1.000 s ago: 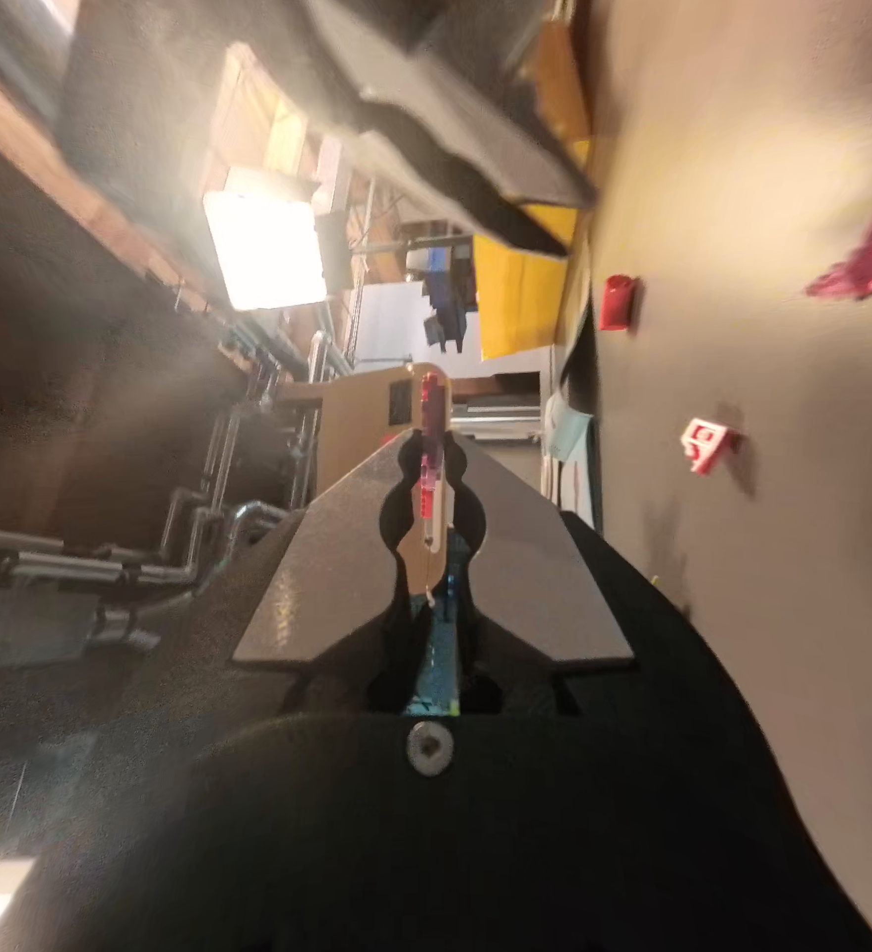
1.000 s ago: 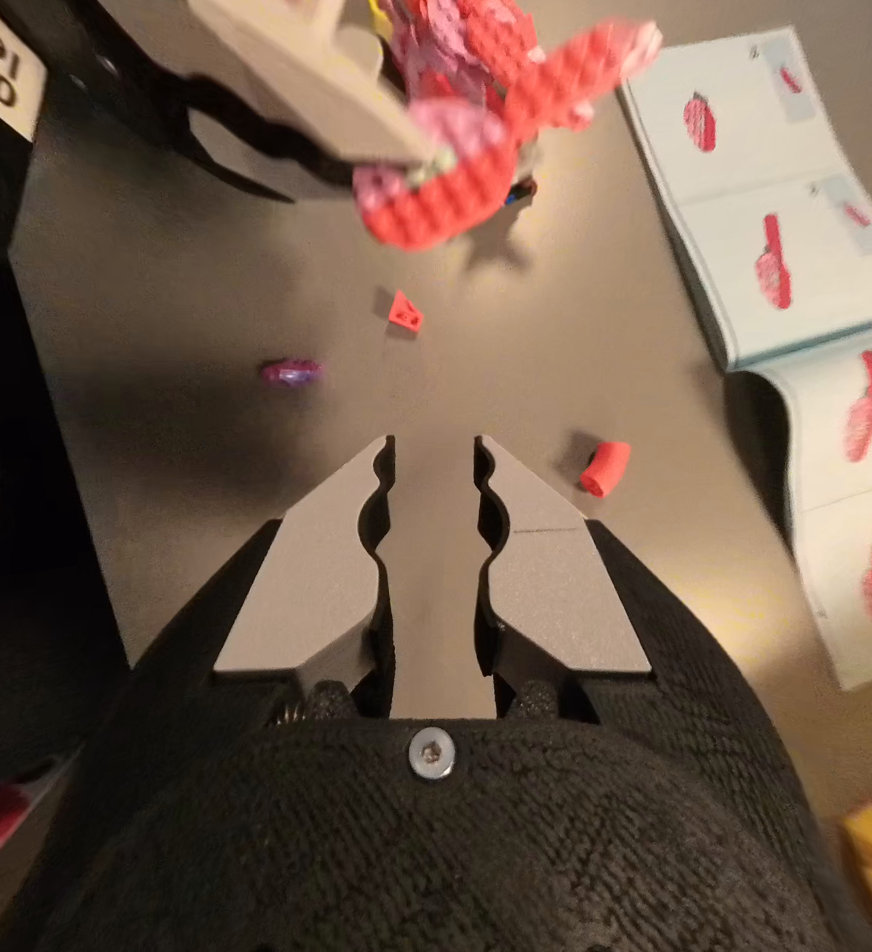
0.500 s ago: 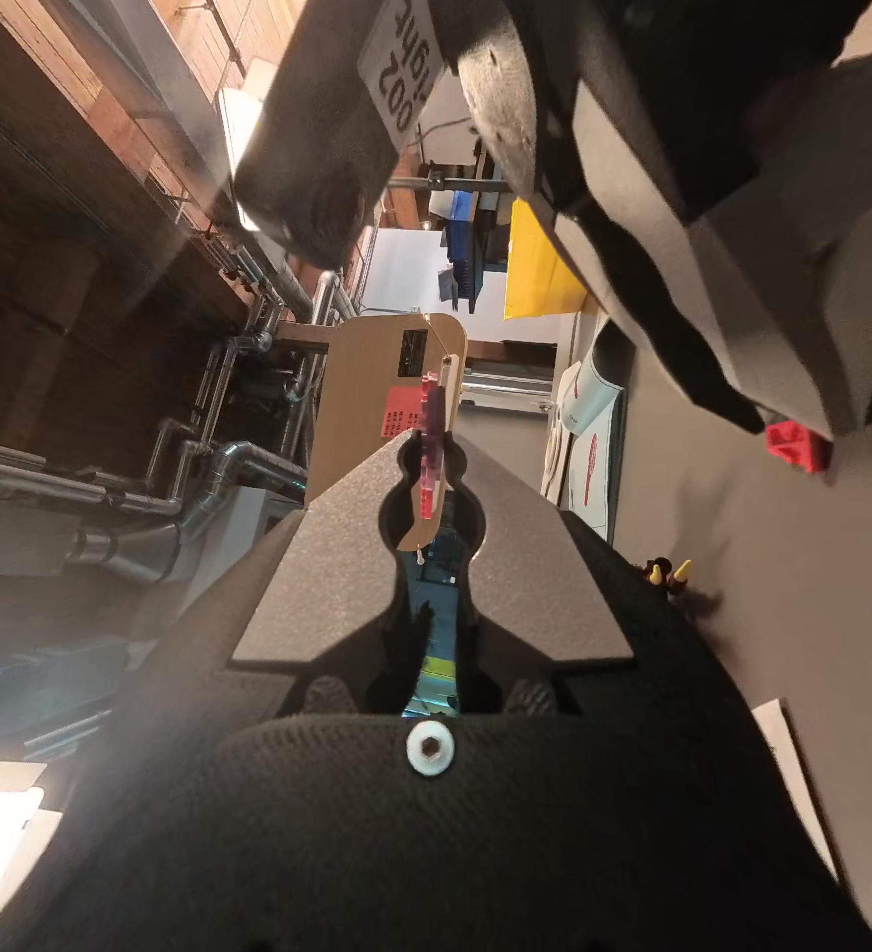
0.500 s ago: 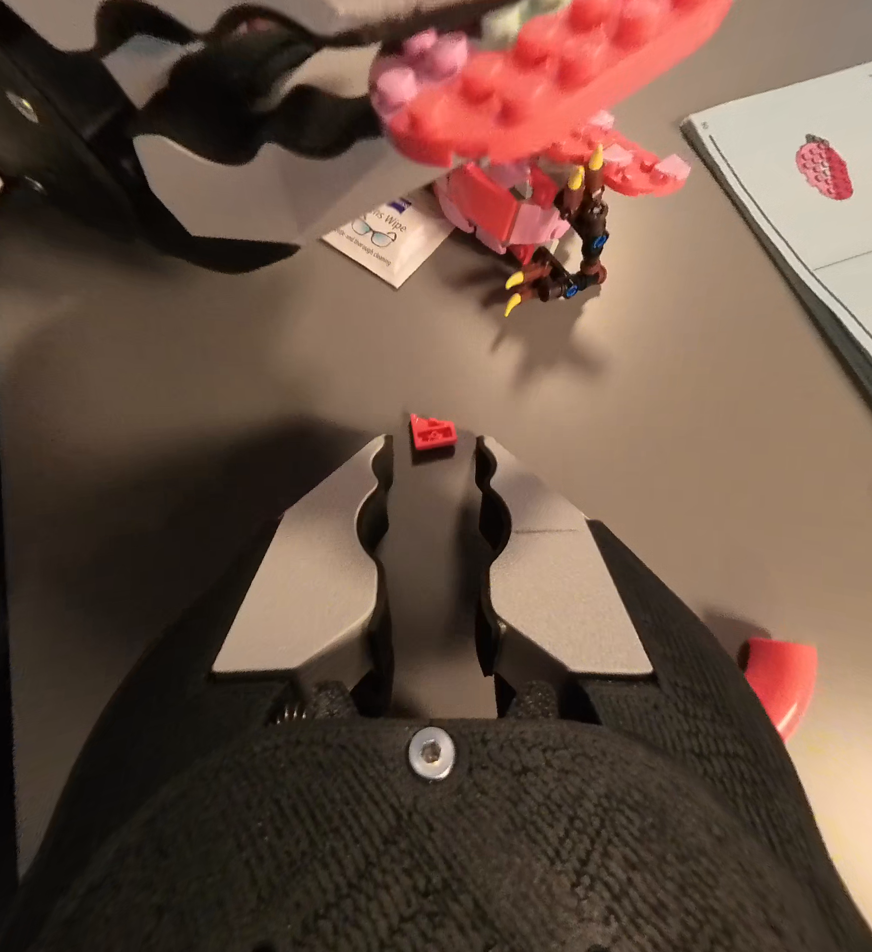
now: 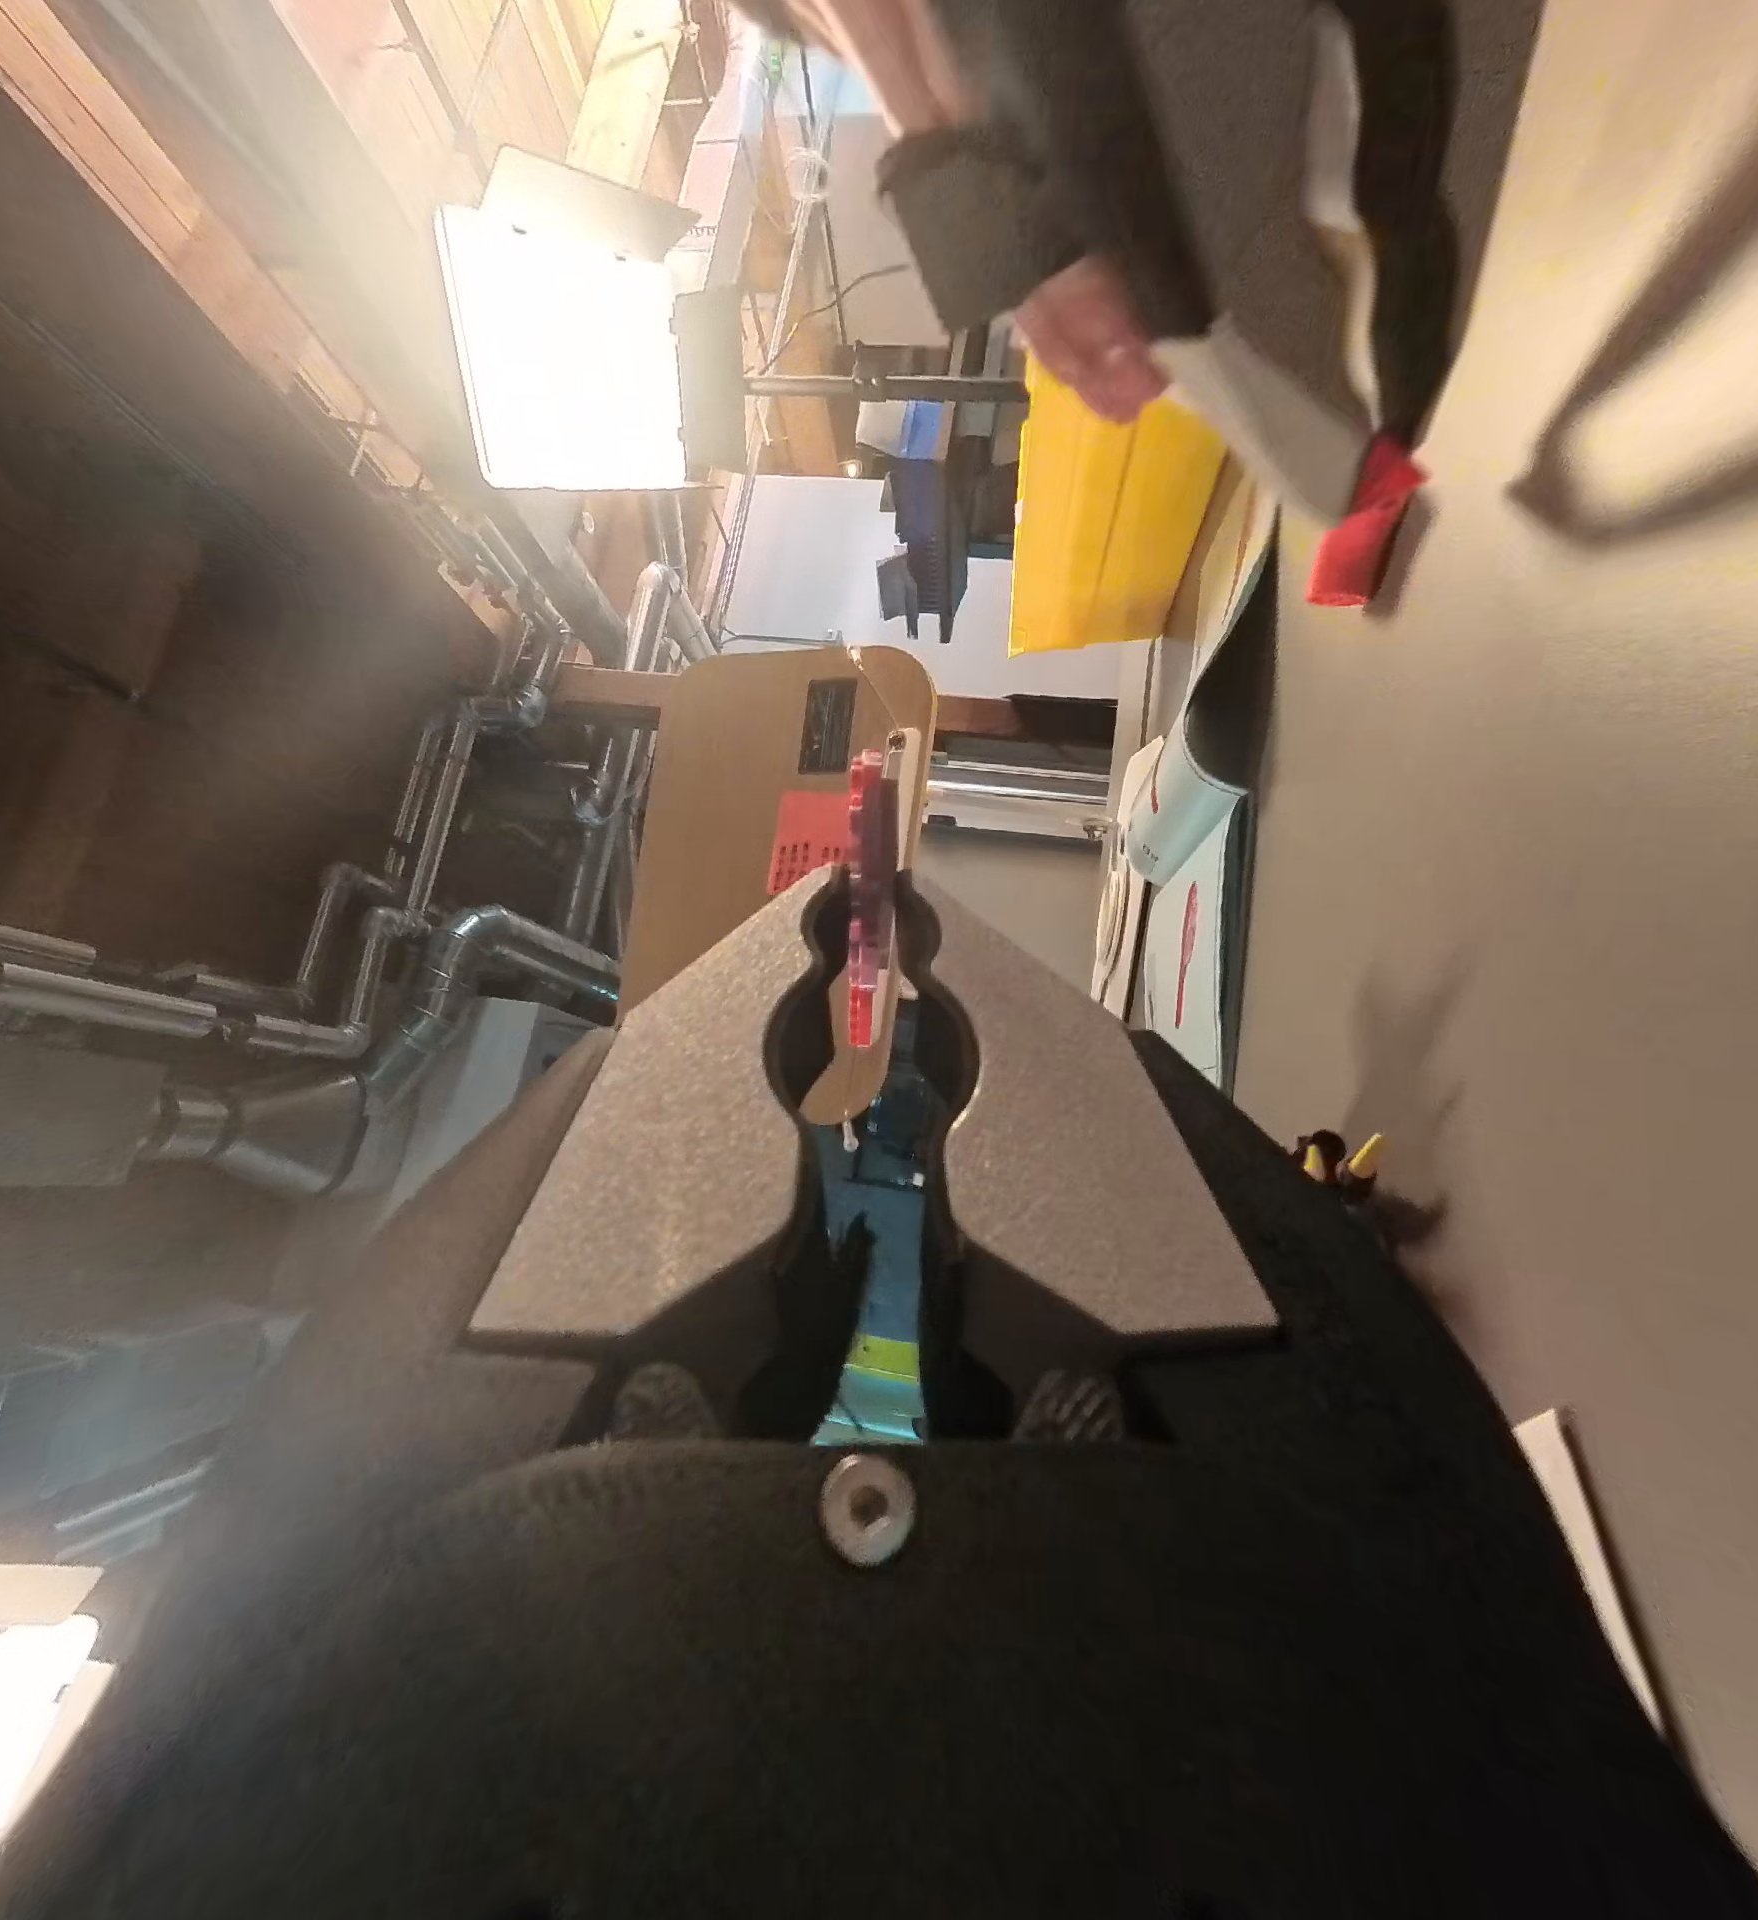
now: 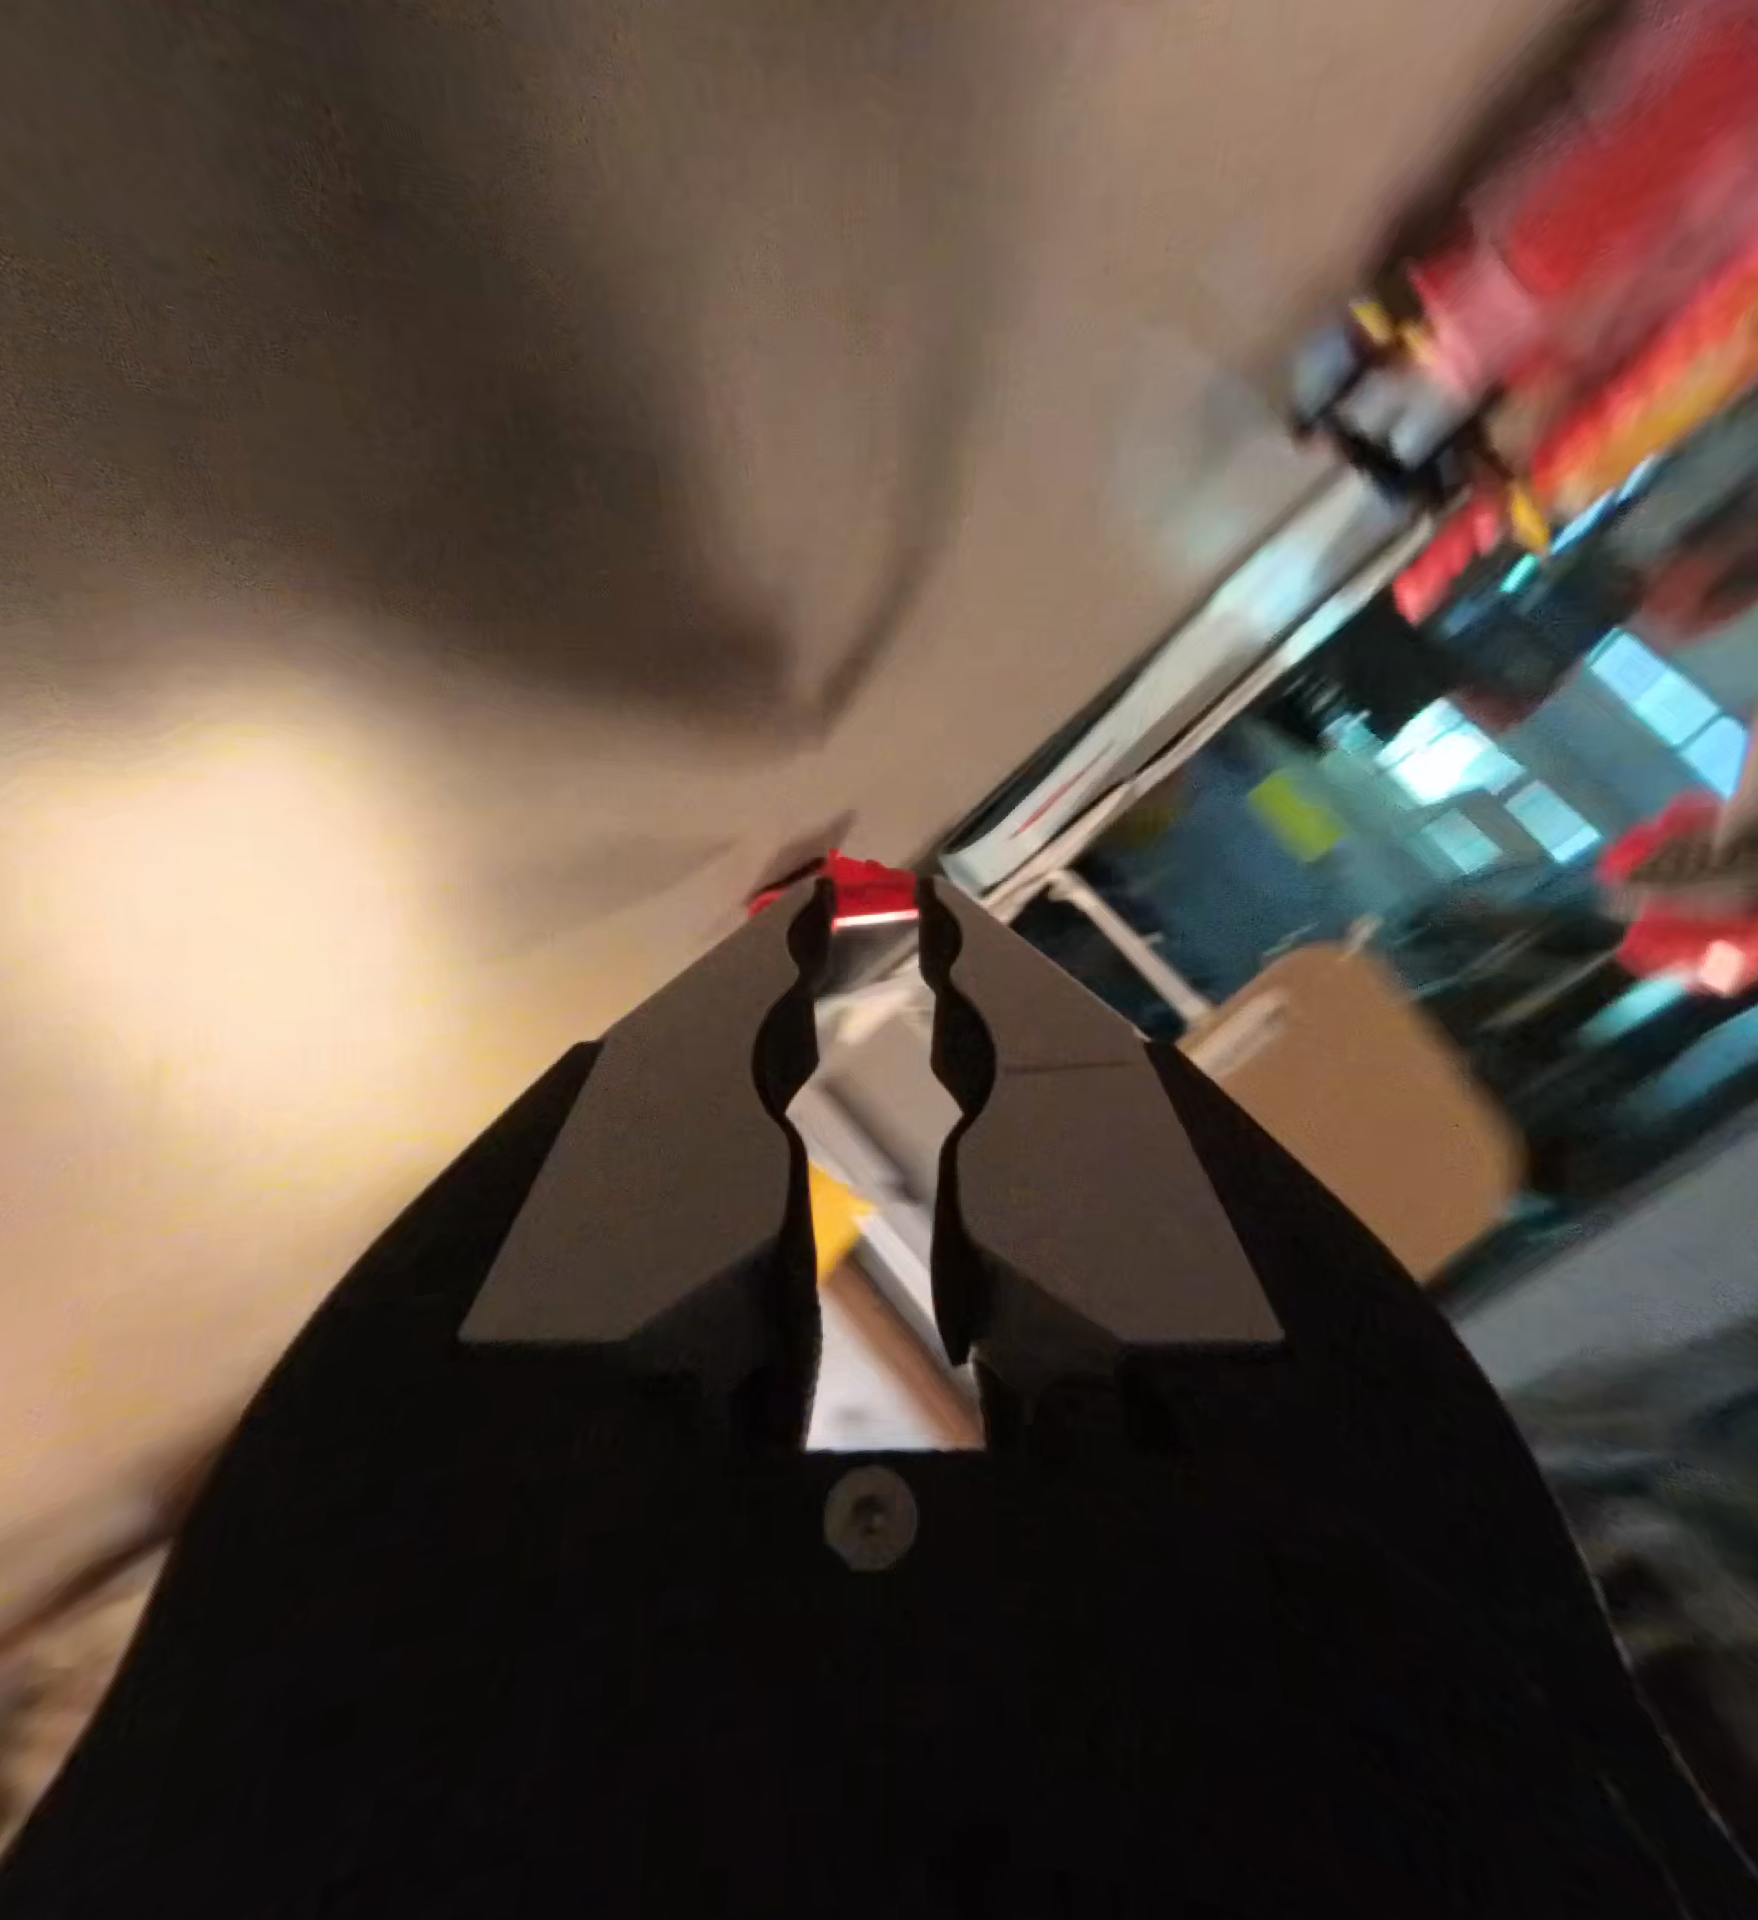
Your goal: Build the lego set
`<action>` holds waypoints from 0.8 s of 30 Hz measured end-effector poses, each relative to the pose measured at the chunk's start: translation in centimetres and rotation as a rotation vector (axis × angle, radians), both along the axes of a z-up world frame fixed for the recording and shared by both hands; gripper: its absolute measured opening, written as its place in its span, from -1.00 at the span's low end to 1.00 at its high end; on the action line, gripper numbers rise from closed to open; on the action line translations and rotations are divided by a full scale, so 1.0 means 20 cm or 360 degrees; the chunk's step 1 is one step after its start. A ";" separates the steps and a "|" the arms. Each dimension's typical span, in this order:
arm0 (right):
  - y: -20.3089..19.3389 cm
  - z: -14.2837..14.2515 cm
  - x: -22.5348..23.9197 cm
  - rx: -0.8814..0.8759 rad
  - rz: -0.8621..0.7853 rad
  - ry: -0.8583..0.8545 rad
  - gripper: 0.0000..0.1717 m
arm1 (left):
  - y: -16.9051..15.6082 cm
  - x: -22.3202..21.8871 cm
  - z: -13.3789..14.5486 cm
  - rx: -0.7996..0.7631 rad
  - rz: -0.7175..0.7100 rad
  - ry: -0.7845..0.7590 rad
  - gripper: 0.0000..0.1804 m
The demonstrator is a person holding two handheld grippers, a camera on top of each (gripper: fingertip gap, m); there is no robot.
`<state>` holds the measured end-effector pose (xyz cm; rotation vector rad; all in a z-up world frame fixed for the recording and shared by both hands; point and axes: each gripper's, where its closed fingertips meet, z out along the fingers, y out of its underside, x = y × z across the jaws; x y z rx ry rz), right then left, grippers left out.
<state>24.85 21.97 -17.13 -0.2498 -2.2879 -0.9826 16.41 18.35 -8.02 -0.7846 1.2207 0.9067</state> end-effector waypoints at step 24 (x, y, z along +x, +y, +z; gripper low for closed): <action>-0.32 -0.05 0.01 -0.2133 -0.1008 0.0438 -0.39 | -0.03 0.05 -0.04 -0.0039 -0.0054 0.0056 -0.92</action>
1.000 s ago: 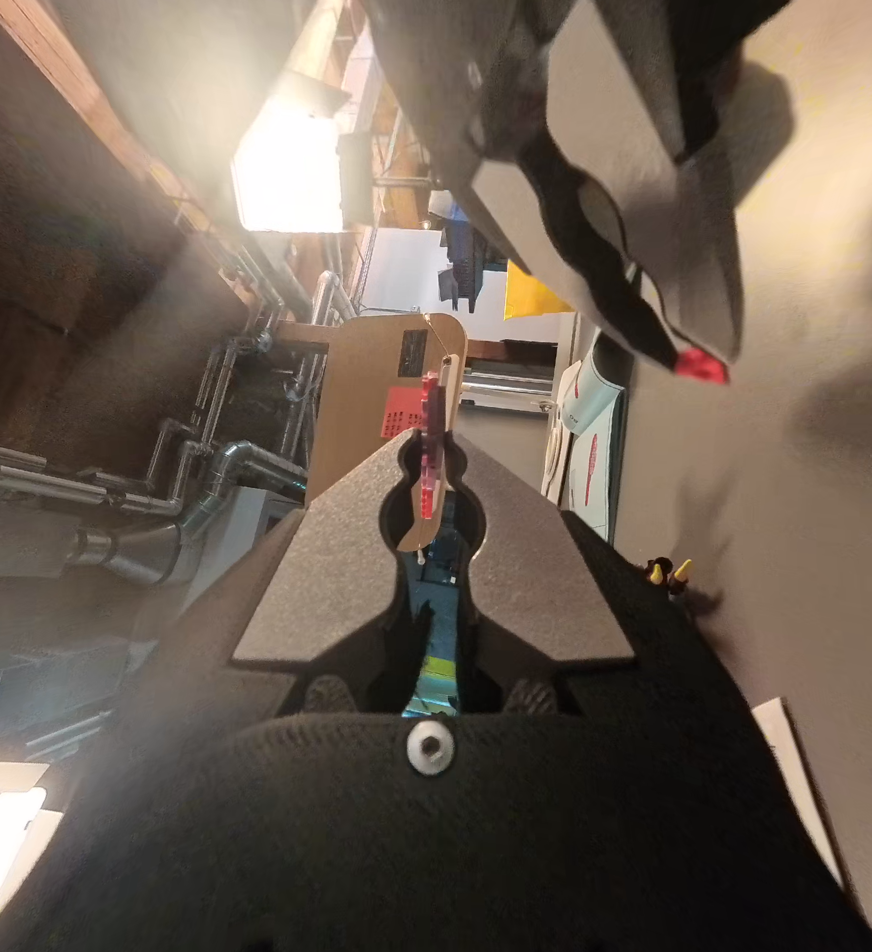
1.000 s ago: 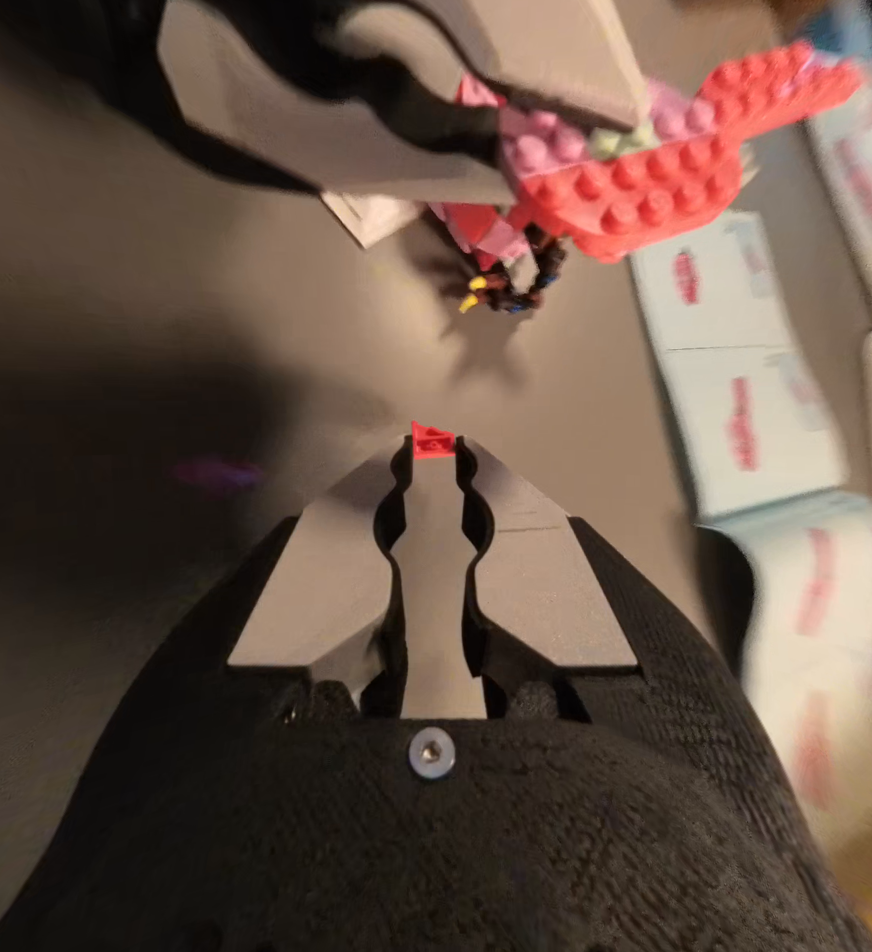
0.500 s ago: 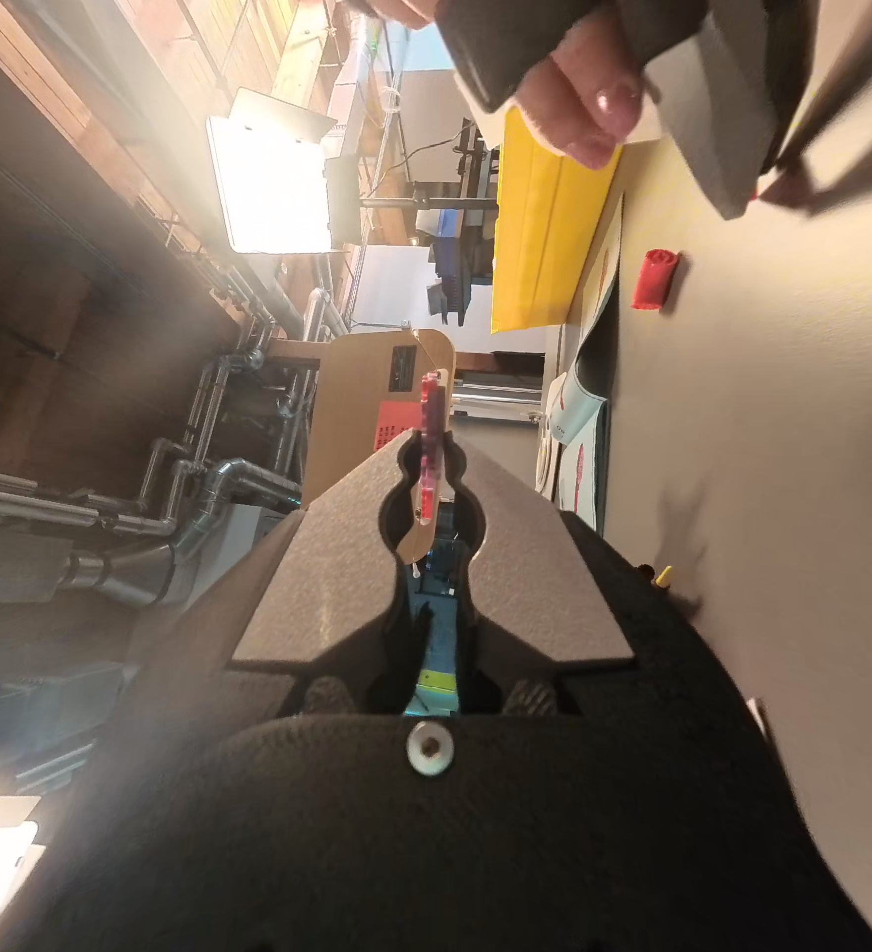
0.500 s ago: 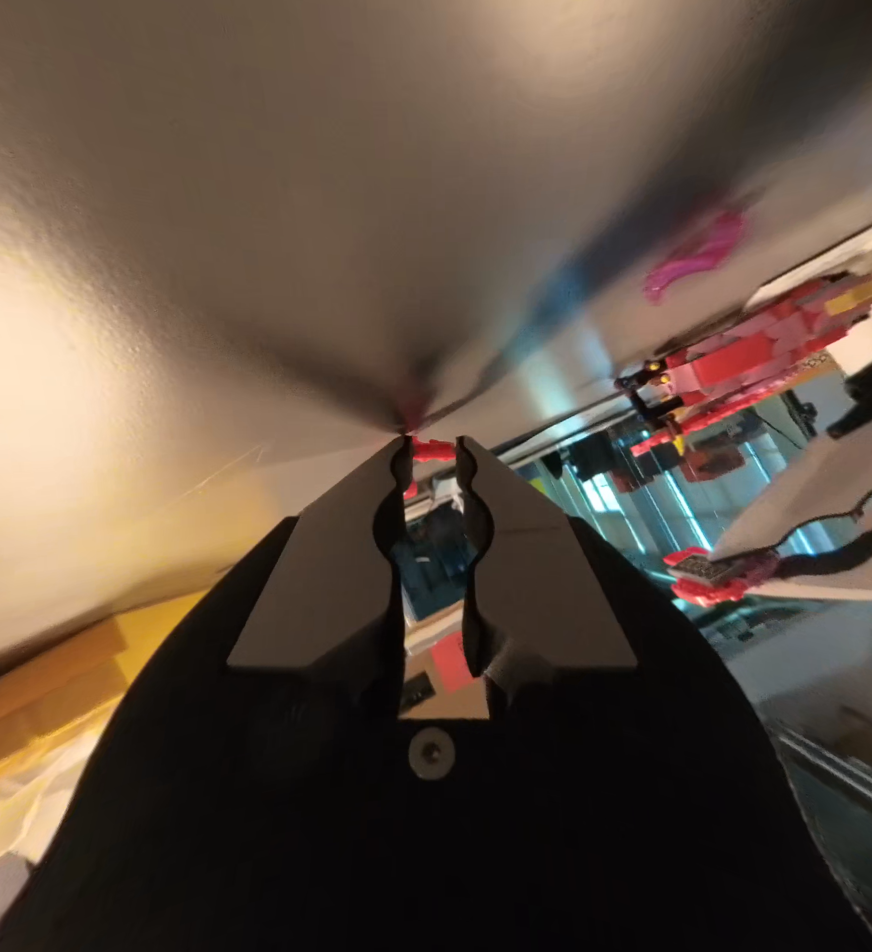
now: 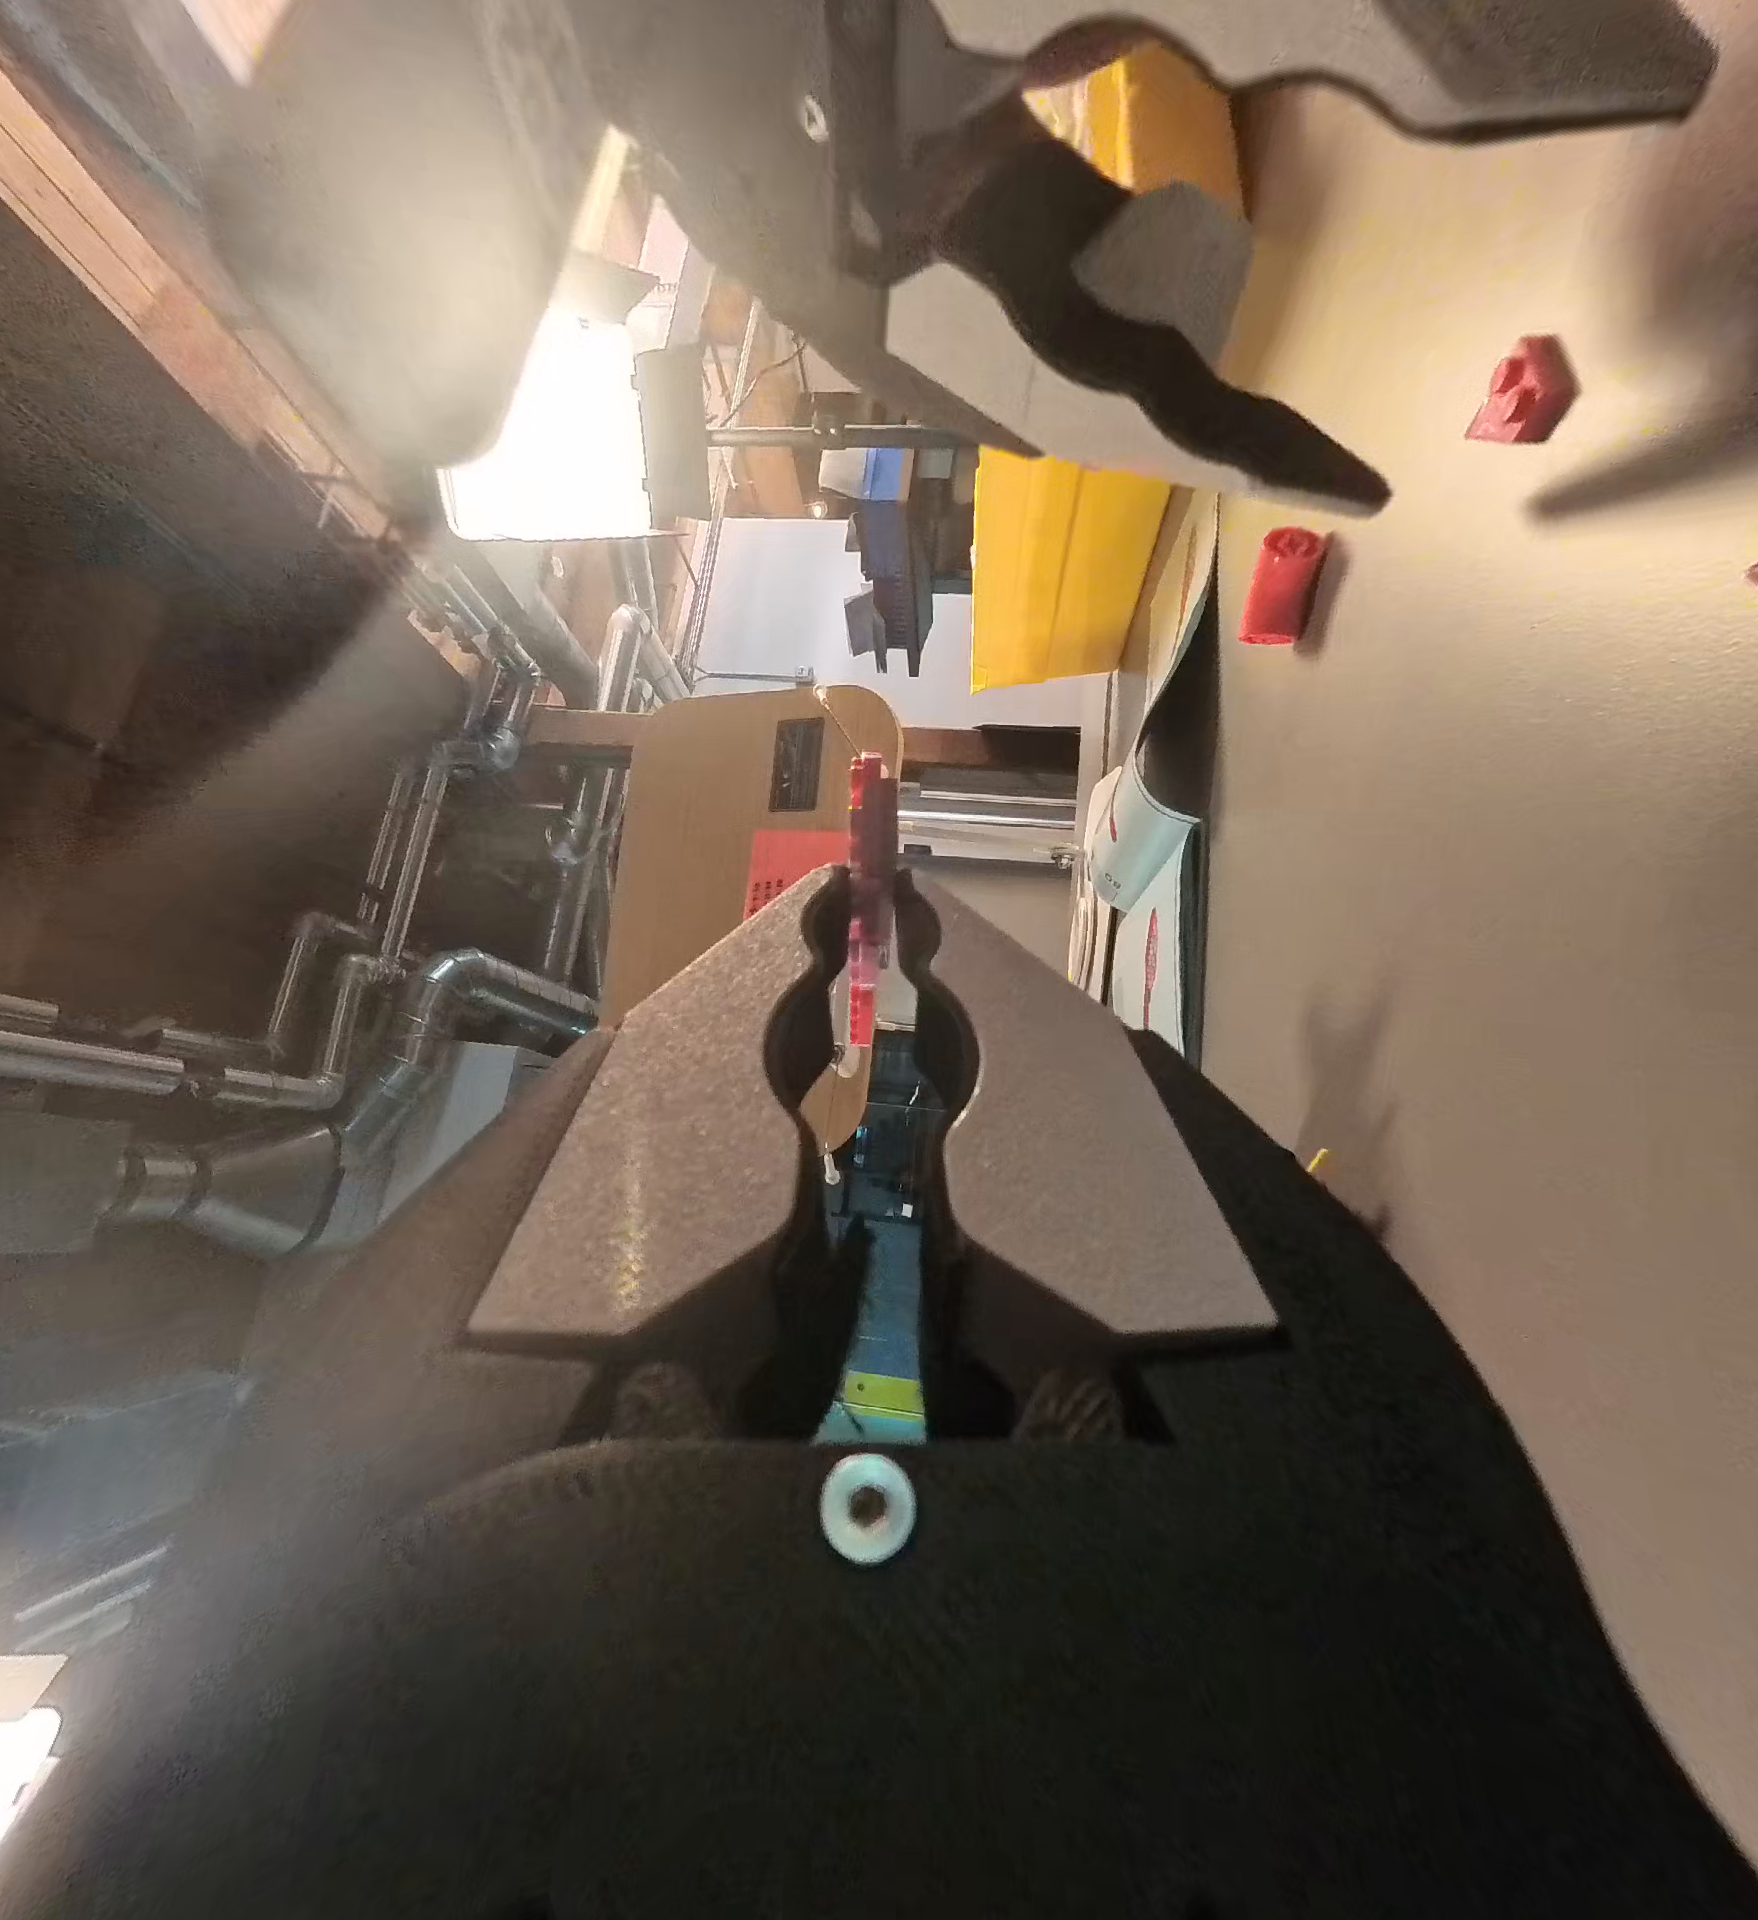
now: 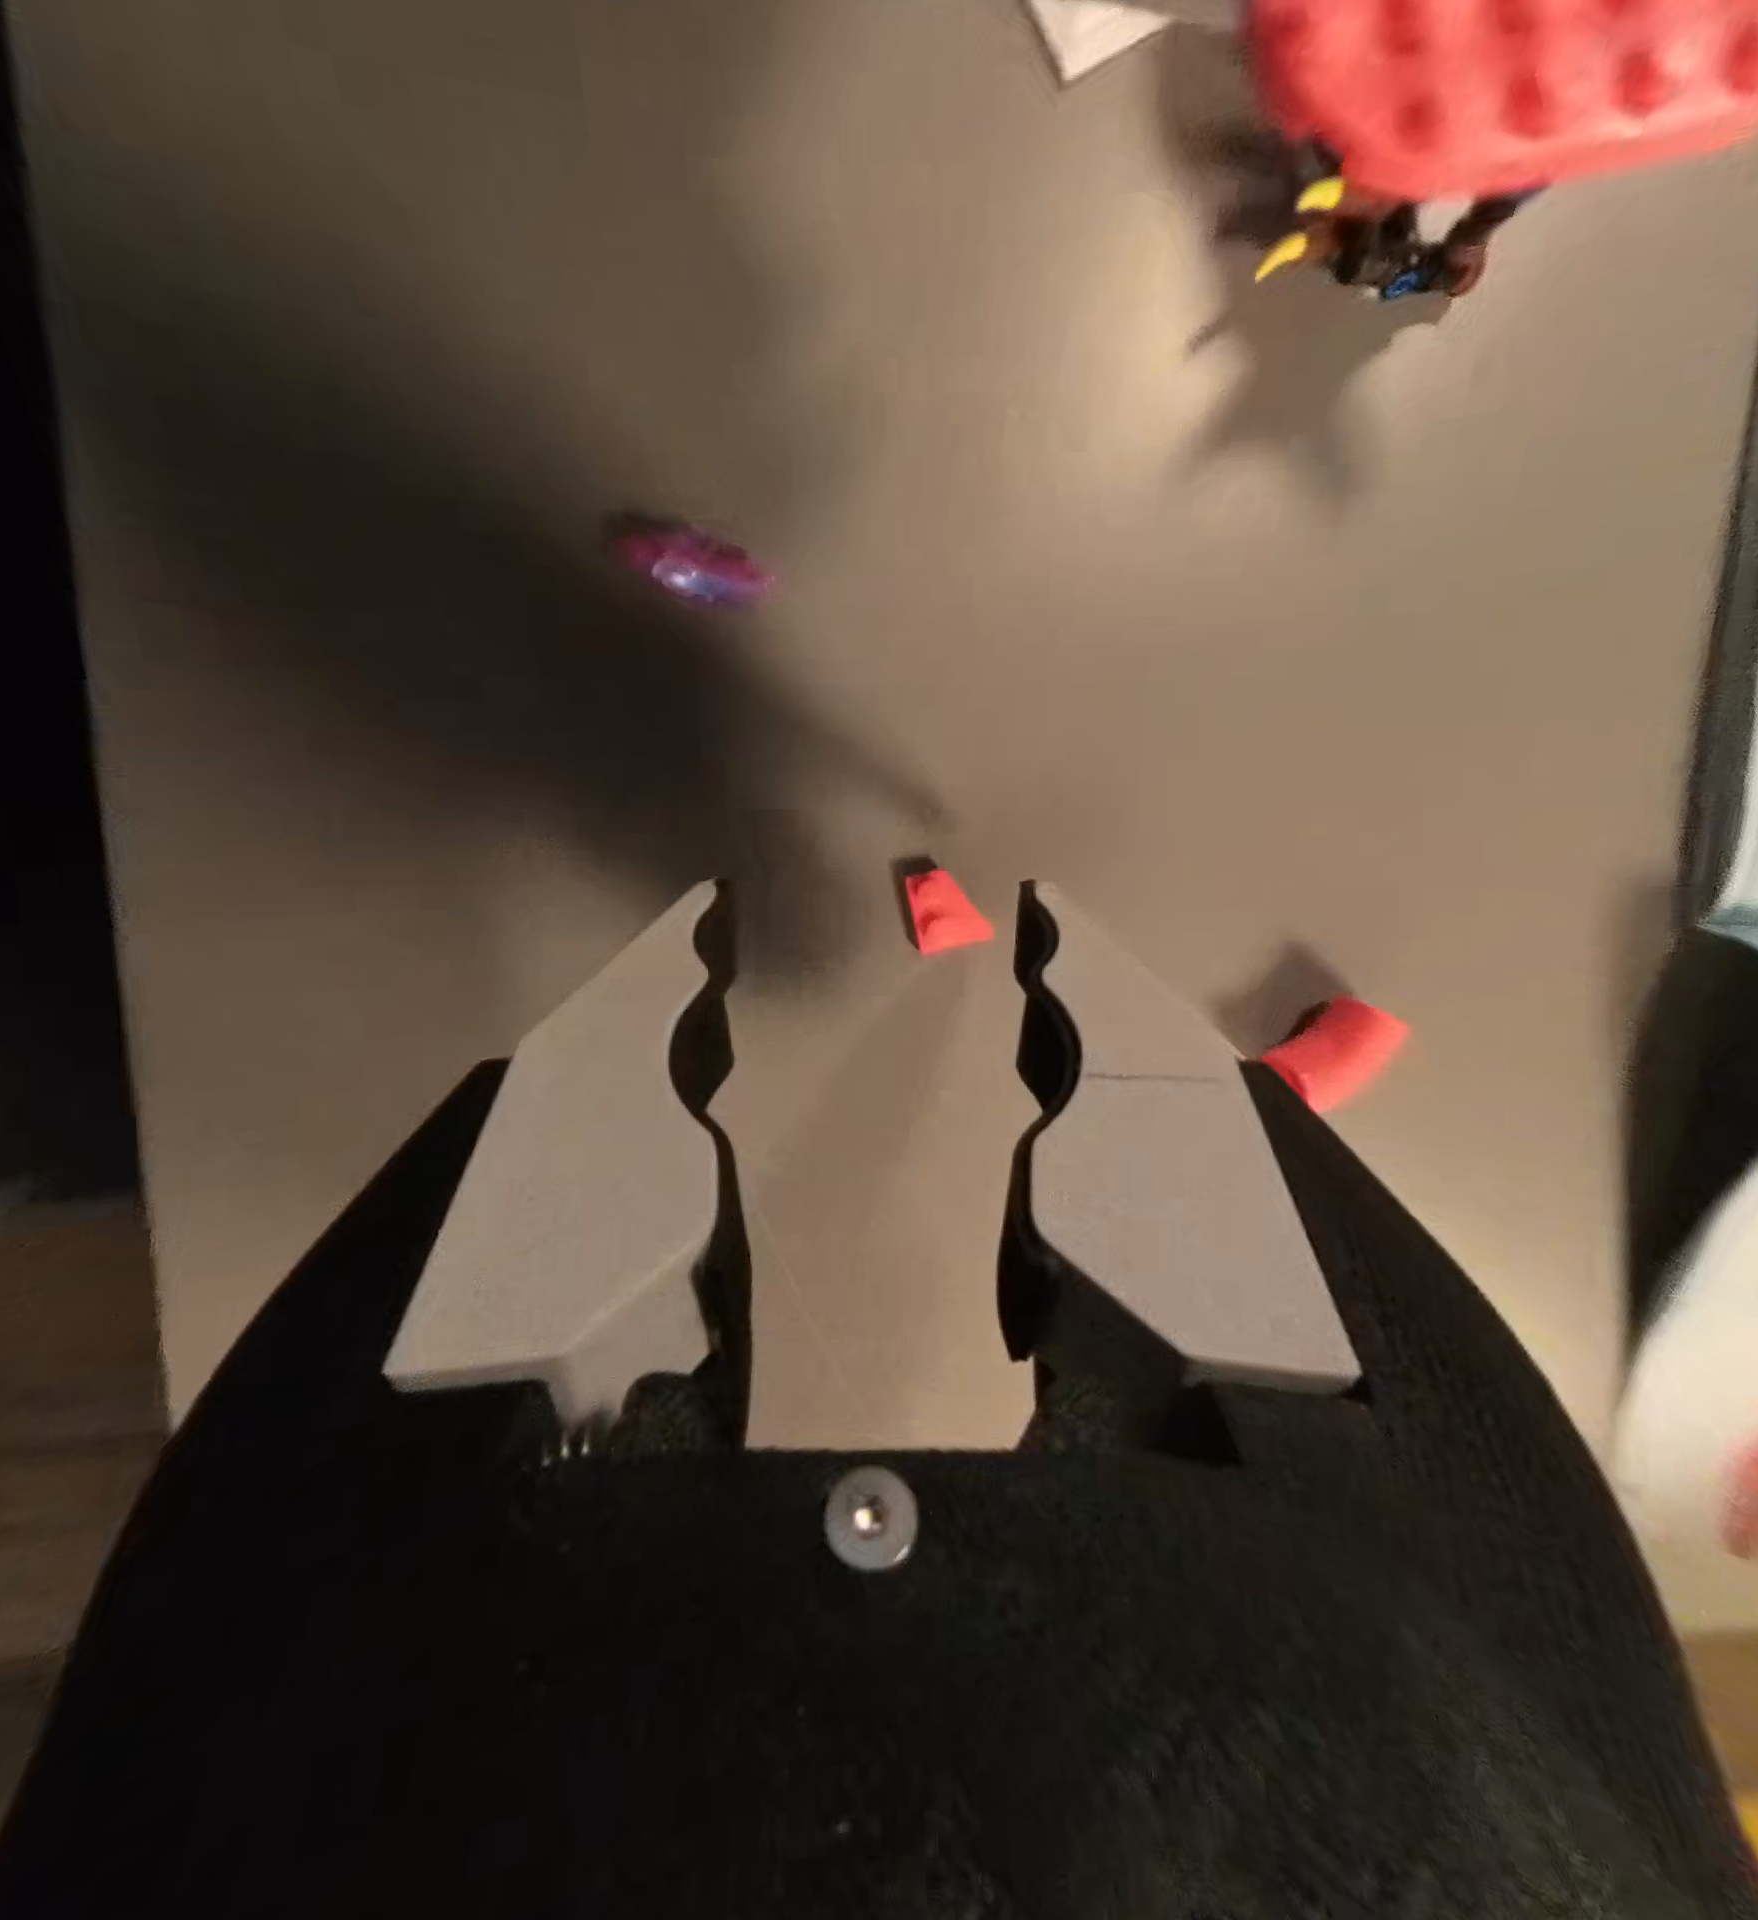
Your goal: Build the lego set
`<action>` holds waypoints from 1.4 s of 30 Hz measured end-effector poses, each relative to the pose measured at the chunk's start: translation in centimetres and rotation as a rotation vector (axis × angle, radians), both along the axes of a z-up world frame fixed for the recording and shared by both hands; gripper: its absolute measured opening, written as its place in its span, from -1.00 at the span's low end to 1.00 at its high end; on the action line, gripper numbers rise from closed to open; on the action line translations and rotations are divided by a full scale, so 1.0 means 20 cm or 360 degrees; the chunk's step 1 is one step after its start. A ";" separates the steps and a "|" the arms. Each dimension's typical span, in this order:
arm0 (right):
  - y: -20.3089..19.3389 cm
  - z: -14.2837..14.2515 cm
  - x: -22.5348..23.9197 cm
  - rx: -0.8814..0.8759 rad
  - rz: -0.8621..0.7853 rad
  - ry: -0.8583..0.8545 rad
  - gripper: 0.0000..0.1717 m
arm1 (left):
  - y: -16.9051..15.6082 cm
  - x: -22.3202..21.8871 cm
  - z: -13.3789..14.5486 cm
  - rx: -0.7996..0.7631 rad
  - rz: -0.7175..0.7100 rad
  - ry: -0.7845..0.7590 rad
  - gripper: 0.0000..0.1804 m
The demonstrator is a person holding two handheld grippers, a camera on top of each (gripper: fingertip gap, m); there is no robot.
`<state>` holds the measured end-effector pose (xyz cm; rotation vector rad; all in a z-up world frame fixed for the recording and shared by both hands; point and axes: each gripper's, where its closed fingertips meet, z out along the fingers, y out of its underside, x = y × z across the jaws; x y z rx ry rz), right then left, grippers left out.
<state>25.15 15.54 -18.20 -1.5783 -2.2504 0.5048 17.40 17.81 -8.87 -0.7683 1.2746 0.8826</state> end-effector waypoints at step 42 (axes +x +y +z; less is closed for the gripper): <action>0.01 0.54 -0.22 -0.0287 -0.0223 0.0653 -0.85 | -0.12 0.18 -0.04 0.0086 -0.0264 0.0116 -0.92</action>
